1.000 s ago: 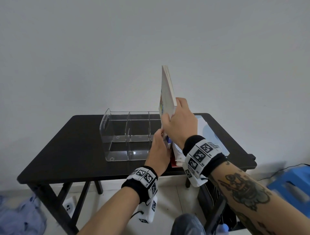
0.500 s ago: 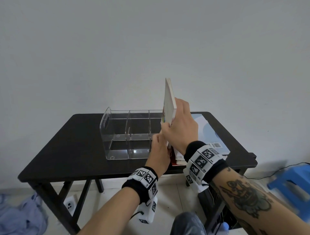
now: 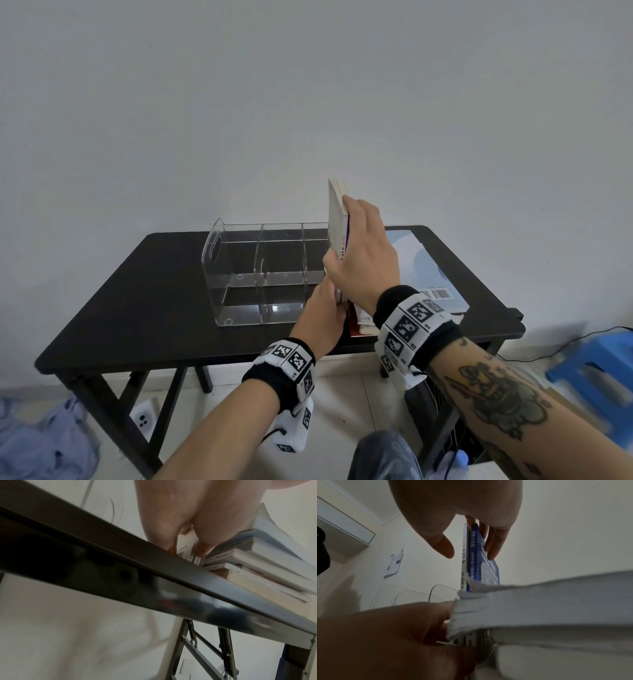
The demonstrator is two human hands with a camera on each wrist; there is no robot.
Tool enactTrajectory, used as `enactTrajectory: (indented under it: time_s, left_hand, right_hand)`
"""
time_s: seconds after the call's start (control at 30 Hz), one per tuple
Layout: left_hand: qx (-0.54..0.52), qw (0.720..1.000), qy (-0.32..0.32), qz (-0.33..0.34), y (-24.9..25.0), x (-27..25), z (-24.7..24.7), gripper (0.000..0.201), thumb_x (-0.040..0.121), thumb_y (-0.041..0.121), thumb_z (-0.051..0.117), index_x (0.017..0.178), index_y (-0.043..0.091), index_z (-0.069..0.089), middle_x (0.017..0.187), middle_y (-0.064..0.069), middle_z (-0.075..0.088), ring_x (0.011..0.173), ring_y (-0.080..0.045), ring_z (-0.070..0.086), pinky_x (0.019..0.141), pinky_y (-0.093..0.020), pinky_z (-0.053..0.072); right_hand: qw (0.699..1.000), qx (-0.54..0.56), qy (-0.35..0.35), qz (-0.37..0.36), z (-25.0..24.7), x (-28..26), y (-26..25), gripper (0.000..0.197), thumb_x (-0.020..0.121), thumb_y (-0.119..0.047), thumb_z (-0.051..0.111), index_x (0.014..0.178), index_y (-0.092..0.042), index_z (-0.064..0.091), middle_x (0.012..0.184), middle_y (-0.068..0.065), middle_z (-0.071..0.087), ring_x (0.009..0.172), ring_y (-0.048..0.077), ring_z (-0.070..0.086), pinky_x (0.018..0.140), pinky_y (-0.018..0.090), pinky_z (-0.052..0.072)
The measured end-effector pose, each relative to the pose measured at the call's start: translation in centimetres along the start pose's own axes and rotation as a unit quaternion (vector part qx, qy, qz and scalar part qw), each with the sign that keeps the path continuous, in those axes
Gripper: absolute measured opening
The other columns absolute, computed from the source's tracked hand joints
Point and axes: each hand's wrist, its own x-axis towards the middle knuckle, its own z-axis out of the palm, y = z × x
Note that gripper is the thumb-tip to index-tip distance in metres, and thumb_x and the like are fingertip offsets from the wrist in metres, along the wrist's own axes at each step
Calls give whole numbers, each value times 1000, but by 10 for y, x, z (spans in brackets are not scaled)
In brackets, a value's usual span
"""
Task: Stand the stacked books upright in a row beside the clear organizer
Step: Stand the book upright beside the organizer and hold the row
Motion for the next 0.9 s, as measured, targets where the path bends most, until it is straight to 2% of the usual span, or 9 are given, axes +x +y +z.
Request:
enactTrajectory:
  time_s: [0.1,0.2,0.27,0.37,0.47,0.57,0.7,0.83,0.9]
  left_hand:
    - [21,999,-26,-23,4,0,-3,33,98,15,44,131,10,42,92,-1,60,77,-16,57,73,-31,48]
    - [36,997,-53,-40,7,1,-6,39,99,18,42,136,8,35,90,-5,64,73,-18,60,75,-39,54]
    - [31,997,-62,-37,9,1,-8,50,100,19,41,146,9,23,88,-6,65,71,-17,62,74,-39,54]
    - [39,996,-75,-19,12,-1,-9,75,101,16,41,154,20,-12,91,-10,69,70,-18,65,72,-36,54]
    - [33,996,-78,-7,8,-1,-9,81,100,15,41,152,28,-19,107,-13,70,82,-23,68,83,-42,55]
    - [18,997,-76,2,5,0,-9,82,99,17,43,152,33,-17,115,-12,68,90,-26,68,86,-45,55]
    - [18,997,-80,-11,2,4,-7,83,96,24,50,151,35,-11,120,-11,66,97,-27,67,91,-47,54]
    - [15,996,-93,-11,1,5,-7,91,93,27,54,149,39,-17,126,-10,64,104,-29,66,96,-48,51]
    - [17,995,-93,-12,-1,7,-8,93,92,28,55,148,39,-19,125,-11,64,104,-30,66,97,-49,51]
  right_hand:
    - [1000,0,-4,-5,2,0,1,73,77,-17,63,144,-14,33,145,2,33,127,20,44,85,36,54]
    - [1000,-4,-8,-7,0,-1,0,70,80,-22,62,143,-14,33,145,1,33,126,19,45,86,37,54]
    - [1000,29,2,0,-5,-1,-1,62,88,-28,58,143,-15,33,145,0,36,125,17,47,90,36,51]
    - [989,132,28,58,-23,1,-1,47,97,-25,44,143,-20,34,142,-3,43,118,12,51,94,33,46]
    - [985,116,48,119,-37,11,18,43,96,-17,40,139,-18,39,137,1,47,116,14,52,93,32,43]
    - [976,13,-49,212,-41,24,51,47,91,-15,46,138,-10,39,139,12,43,122,29,48,97,37,41]
    - [902,-121,-239,339,-37,27,90,62,87,-28,54,139,-3,34,138,22,44,126,39,44,103,42,40]
    - [873,-179,-315,327,-44,24,109,56,89,-41,58,128,-2,51,126,15,60,113,31,58,84,29,46]
    - [874,-187,-309,326,-48,23,114,66,86,-50,62,134,-7,47,119,12,63,109,30,60,89,31,49]
